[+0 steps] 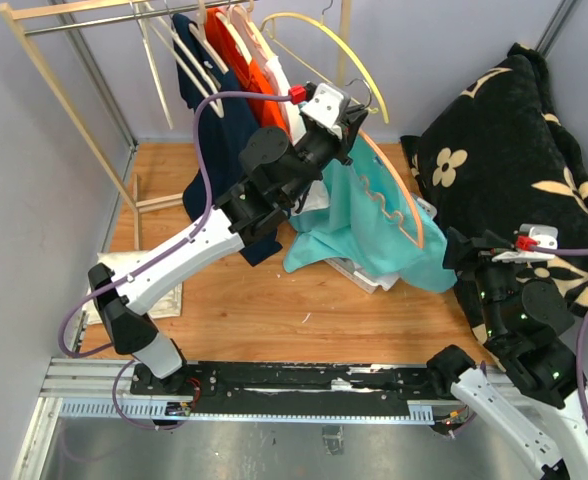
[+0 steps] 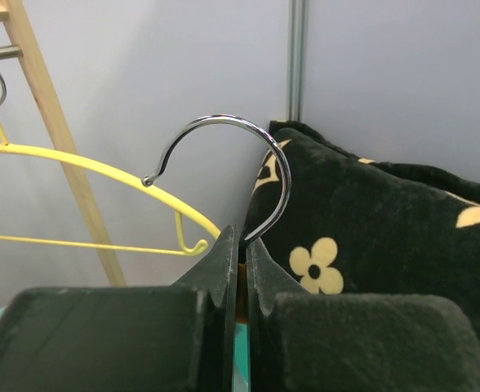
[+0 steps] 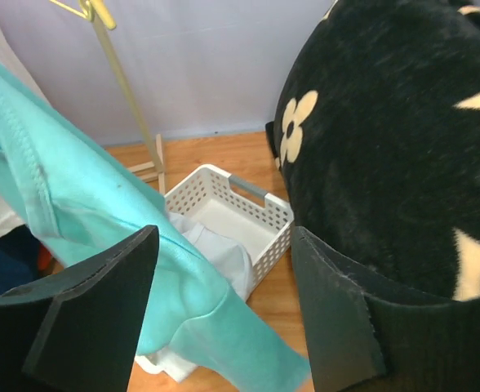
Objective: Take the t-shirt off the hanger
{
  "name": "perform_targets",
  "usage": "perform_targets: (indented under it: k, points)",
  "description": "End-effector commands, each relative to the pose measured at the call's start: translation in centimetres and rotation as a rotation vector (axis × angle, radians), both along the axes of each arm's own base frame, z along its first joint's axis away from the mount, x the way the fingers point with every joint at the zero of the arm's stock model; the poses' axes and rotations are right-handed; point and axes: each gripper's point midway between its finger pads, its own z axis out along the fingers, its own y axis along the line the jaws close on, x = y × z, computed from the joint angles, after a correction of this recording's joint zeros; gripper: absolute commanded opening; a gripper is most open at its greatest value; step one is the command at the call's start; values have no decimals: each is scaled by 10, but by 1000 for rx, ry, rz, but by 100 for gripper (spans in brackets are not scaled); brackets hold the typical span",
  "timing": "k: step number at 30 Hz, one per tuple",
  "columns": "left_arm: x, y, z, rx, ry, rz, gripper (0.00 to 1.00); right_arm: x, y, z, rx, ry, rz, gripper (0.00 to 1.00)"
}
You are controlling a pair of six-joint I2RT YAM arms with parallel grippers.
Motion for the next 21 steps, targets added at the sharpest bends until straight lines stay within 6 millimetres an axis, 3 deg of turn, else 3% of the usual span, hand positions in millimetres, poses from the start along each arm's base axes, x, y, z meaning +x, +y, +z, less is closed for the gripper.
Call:
perform_targets:
  k: [1, 8, 21]
  points:
    - [-15, 22, 51, -123, -93, -7, 0, -7, 2, 18, -52, -43, 46, 72]
    - [-14, 14, 51, -113, -85, -27, 1, -14, 4, 31, -64, -89, 87, 74]
    - [-6, -19, 13, -10, 0, -84, 0, -30, 36, 107, -158, -203, 304, 69]
